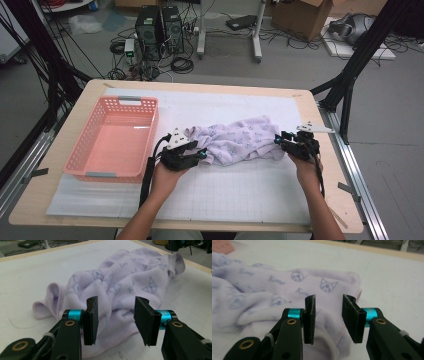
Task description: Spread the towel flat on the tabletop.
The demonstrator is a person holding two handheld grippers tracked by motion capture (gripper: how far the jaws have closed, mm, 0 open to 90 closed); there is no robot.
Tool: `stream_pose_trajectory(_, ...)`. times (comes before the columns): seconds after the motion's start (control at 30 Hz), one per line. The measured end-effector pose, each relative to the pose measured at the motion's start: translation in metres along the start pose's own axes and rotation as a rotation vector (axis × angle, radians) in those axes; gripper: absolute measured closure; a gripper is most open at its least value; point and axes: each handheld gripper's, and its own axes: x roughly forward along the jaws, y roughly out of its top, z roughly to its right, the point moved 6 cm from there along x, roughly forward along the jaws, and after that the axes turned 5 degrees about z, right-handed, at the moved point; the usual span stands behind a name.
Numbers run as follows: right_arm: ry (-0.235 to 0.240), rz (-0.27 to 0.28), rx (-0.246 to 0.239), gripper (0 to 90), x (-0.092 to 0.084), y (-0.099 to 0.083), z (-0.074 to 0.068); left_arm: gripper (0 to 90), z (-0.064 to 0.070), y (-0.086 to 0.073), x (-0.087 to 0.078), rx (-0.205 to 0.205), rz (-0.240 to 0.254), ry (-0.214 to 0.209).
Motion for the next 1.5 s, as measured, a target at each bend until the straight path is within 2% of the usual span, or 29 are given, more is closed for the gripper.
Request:
stream_pose_trajectory(0.1,0.039,0.025,-0.016,65.9,-0.019,-0.001,-0.010,55.1,-0.001,-0.004,-0.006,-0.001,-0.004,0.000)
stream_pose_trajectory(0.17,0.055,0.016,-0.020,65.7,-0.022,-0.004,-0.015,57.8,-0.001,-0.009,-0.010,0.002,-0.006,-0.005)
stream_pose_trajectory(0.2,0.106,-0.019,-0.033,61.1,-0.020,-0.012,-0.025,59.0,0.000,-0.016,-0.009,-0.013,-0.022,-0.027)
stream_pose_trajectory(0.27,0.145,-0.053,-0.045,57.0,-0.011,-0.021,-0.038,60.0,0.001,-0.019,-0.006,-0.014,-0.041,-0.035)
stream_pose_trajectory(0.3,0.155,-0.076,-0.065,54.9,-0.005,-0.025,-0.044,59.8,0.005,-0.025,0.001,-0.009,-0.070,-0.053)
stream_pose_trajectory(0.37,0.164,-0.095,-0.075,53.9,0.001,-0.027,-0.049,55.3,0.009,-0.027,0.006,-0.012,-0.082,-0.064)
stream_pose_trajectory(0.4,0.140,-0.128,-0.123,54.4,0.012,-0.029,-0.056,51.5,0.012,-0.029,0.012,-0.025,-0.100,-0.075)
stream_pose_trajectory(0.47,0.092,-0.149,-0.161,67.0,0.021,-0.030,-0.055,44.9,0.022,-0.031,0.029,-0.047,-0.149,-0.096)
stream_pose_trajectory(0.5,0.084,-0.148,-0.162,75.5,0.022,-0.030,-0.053,44.3,0.022,-0.031,0.029,-0.047,-0.149,-0.096)
stream_pose_trajectory(0.53,0.082,-0.148,-0.157,80.8,0.022,-0.030,-0.051,44.4,0.025,-0.032,0.034,-0.024,-0.166,-0.088)
stream_pose_trajectory(0.57,0.080,-0.145,-0.158,82.3,0.020,-0.029,-0.049,46.5,0.027,-0.033,0.038,0.010,-0.178,-0.072)
stream_pose_trajectory(0.6,0.088,-0.142,-0.162,82.8,0.017,-0.028,-0.047,53.3,0.029,-0.033,0.041,0.039,-0.187,-0.047)
stream_pose_trajectory(0.63,0.093,-0.141,-0.151,82.9,0.014,-0.028,-0.046,64.6,0.029,-0.033,0.043,0.074,-0.192,-0.010)
stream_pose_trajectory(0.67,0.093,-0.141,-0.151,82.9,0.014,-0.028,-0.046,64.6,0.028,-0.032,0.044,0.097,-0.191,0.014)
stream_pose_trajectory(0.7,0.092,-0.126,-0.149,82.9,0.006,-0.027,-0.043,84.0,0.027,-0.031,0.044,0.101,-0.188,0.018)
stream_pose_trajectory(0.77,0.091,-0.117,-0.149,82.9,0.001,-0.026,-0.041,84.5,0.026,-0.028,0.039,0.094,-0.178,0.010)
stream_pose_trajectory(0.8,0.086,-0.099,-0.149,82.9,-0.010,-0.026,-0.036,84.6,0.025,-0.024,0.029,0.083,-0.153,-0.013)
stream_pose_trajectory(0.87,0.081,-0.087,-0.139,82.9,-0.023,-0.027,-0.029,84.9,0.024,-0.021,0.023,0.080,-0.141,-0.022)
stream_pose_trajectory(0.9,0.082,-0.083,-0.142,82.9,-0.029,-0.028,-0.026,84.9,0.021,-0.016,0.011,0.055,-0.110,-0.038)
stream_pose_trajectory(0.97,0.081,-0.084,-0.144,82.9,-0.036,-0.031,-0.023,85.1,0.018,-0.014,0.005,0.038,-0.097,-0.044)
stream_pose_trajectory(1.0,0.087,-0.094,-0.148,83.0,-0.049,-0.038,-0.019,85.3,0.016,-0.012,-0.002,0.024,-0.082,-0.046)
stream_pose_trajectory(1.03,0.087,-0.100,-0.154,83.0,-0.055,-0.042,-0.017,85.3,0.012,-0.009,-0.014,0.002,-0.056,-0.045)
stream_pose_trajectory(1.07,0.087,-0.100,-0.154,83.0,-0.055,-0.042,-0.017,85.4,0.012,-0.009,-0.014,0.002,-0.056,-0.045)
stream_pose_trajectory(1.1,0.082,-0.114,-0.155,83.1,-0.068,-0.050,-0.014,85.4,0.008,-0.006,-0.025,-0.018,-0.033,-0.043)
stream_pose_trajectory(1.13,0.082,-0.114,-0.155,83.1,-0.068,-0.050,-0.014,85.4,0.008,-0.006,-0.025,-0.018,-0.033,-0.043)
stream_pose_trajectory(1.23,0.079,-0.113,-0.144,83.2,-0.091,-0.060,-0.012,85.4,0.005,-0.004,-0.037,-0.019,-0.014,-0.027)
stream_pose_trajectory(1.33,0.071,-0.116,-0.150,83.3,-0.103,-0.064,-0.009,85.4,0.004,-0.003,-0.047,-0.008,-0.003,-0.017)
stream_pose_trajectory(1.4,0.065,-0.134,-0.145,83.3,-0.119,-0.073,-0.006,85.4,0.005,-0.003,-0.052,-0.004,-0.005,-0.024)
stream_pose_trajectory(1.5,0.070,-0.143,-0.136,83.5,-0.129,-0.080,-0.005,85.4,0.011,-0.005,-0.059,-0.008,-0.011,-0.048)
